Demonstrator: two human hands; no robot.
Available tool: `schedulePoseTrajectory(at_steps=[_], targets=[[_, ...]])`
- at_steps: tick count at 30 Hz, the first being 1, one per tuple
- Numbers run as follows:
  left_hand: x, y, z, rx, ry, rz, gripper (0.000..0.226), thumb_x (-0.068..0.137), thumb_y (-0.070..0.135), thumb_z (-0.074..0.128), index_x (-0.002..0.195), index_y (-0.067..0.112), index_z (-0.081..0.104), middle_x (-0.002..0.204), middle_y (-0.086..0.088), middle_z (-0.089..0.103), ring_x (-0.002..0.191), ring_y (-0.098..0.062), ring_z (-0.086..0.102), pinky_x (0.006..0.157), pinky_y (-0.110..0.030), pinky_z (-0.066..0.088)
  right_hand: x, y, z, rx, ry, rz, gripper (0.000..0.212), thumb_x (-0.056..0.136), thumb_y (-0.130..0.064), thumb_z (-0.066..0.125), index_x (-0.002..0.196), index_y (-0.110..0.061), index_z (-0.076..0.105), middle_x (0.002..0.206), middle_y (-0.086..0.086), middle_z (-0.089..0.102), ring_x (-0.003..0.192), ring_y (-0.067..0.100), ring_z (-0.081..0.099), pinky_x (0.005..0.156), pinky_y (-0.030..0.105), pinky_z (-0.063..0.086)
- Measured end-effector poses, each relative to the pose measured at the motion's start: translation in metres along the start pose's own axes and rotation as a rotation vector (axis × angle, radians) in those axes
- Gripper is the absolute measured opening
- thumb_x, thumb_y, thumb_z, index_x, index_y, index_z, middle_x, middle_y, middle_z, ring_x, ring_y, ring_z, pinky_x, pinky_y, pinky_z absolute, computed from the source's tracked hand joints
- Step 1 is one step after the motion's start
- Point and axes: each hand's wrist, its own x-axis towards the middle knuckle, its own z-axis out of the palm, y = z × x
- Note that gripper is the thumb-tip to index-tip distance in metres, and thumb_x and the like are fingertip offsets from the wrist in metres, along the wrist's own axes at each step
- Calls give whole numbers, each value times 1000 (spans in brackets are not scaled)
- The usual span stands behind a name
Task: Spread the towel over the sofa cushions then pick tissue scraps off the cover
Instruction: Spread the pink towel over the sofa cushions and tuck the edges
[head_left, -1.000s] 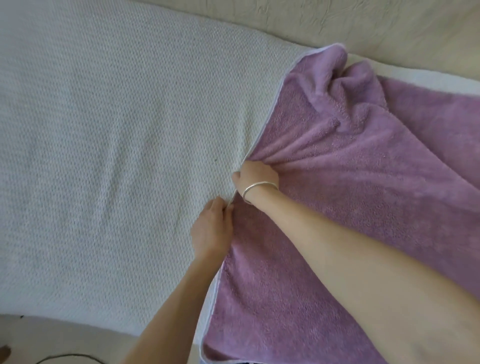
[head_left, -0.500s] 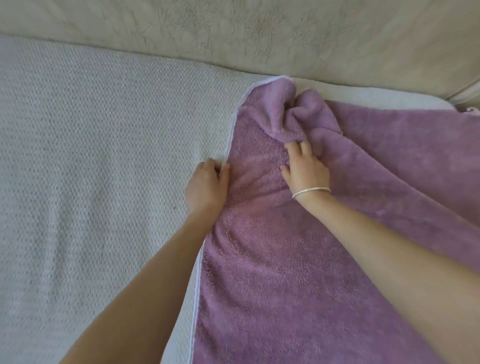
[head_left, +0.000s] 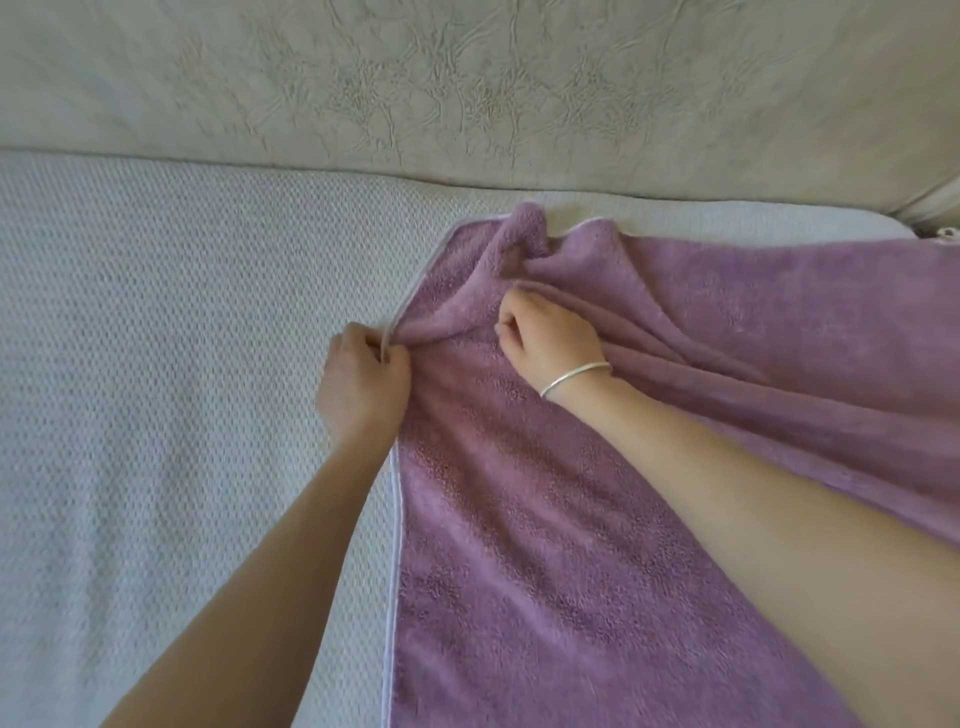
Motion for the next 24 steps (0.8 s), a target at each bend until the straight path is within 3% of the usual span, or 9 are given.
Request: schedulePoseTrajectory(at_steps=[3,6,8,11,15,18,22,24], targets=[[16,21,5,-27,-43,41,25,90,29,46,100,9,57,106,-10,61,85,-23,54,68,-31,38,16,9,-14,36,151,95,28,94,-21,45,119,-9,47,112,14,64,93,36,65,68,39,50],[31,43,12,-19,-88,89,35,93,37,43,102,7,58,107,-11,62,88,-24,56,66,-30,37,32,13,-20,-17,11,122,39,94,-21,45,132,-15,39,120,16,61,103,37,62,77,42,50],[37,52,18,42,-106,126,35,94,37,44,102,6,57,103,-11,62,83,-23,54,63,-30,35,38,12,-17,-51,-82,114,33,93,-19,46,126,-14,46,125,15,56,110,36,58,86,43,49],[37,56,23,41,-95,172,23,95,28,44,94,7,54,90,-9,59,75,-21,48,59,-30,32,45,6,-12,-115,-81,163,25,95,-10,40,118,-8,48,123,16,57,108,36,59,83,42,49],[49,48,6,-199,169,115,16,95,20,42,79,15,40,80,-4,49,70,-19,43,56,-26,26,54,-4,-13,-112,45,133,23,96,-4,35,114,-3,48,118,17,60,104,34,62,76,40,49],[51,38,8,-117,170,120,16,96,19,42,82,12,44,87,-8,53,74,-23,45,57,-28,26,57,-7,-11,-69,23,56,21,94,-5,37,111,-5,51,109,16,64,97,34,63,75,40,51],[54,33,20,-94,136,86,21,95,19,44,93,0,54,96,-18,62,87,-32,55,64,-35,34,68,15,-15,-27,62,270,36,95,-3,34,130,-8,37,109,21,66,100,38,64,70,39,48],[55,33,23,-82,138,90,20,94,20,46,95,2,54,97,-17,63,89,-32,56,66,-37,39,74,28,-18,-48,-5,344,39,96,-4,34,135,-10,33,114,22,64,106,38,61,77,40,49]])
